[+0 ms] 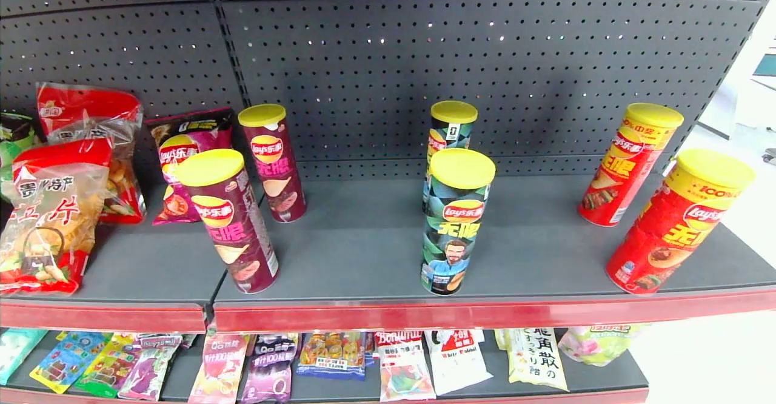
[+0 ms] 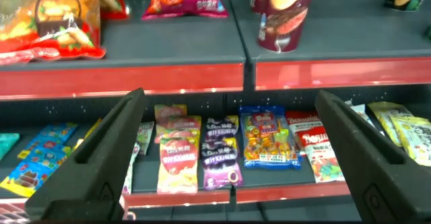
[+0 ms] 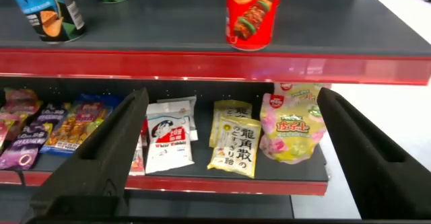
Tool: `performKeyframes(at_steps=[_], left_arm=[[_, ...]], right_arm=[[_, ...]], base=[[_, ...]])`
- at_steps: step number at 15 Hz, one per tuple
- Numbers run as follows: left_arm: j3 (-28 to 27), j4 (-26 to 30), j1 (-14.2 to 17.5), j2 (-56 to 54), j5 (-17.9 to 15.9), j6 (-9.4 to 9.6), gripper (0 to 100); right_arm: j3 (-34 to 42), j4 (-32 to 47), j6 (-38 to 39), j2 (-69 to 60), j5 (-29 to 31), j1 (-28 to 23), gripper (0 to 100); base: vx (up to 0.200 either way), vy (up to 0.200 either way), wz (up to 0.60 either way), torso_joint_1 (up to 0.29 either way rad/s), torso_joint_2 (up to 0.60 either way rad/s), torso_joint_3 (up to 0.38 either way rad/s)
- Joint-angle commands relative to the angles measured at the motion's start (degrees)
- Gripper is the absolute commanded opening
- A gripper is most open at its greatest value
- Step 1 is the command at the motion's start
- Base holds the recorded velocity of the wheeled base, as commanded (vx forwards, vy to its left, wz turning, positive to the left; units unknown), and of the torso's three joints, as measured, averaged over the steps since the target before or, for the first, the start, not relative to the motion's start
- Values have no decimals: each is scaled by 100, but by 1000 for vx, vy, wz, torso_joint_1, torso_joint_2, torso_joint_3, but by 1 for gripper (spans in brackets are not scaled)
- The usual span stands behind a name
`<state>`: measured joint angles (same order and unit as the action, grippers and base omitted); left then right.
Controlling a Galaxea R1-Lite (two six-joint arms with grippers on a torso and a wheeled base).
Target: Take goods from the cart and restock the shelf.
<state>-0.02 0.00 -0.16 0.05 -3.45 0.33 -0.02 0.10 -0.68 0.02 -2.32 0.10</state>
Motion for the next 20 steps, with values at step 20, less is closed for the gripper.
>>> performKeyframes(at_steps=[20], left_arm=[[2,0,-2,4,2,-7,100]], right_arm=[[2,-1,42,-2,-6,-1,100]], base=[[30,0,0,0,0,1]])
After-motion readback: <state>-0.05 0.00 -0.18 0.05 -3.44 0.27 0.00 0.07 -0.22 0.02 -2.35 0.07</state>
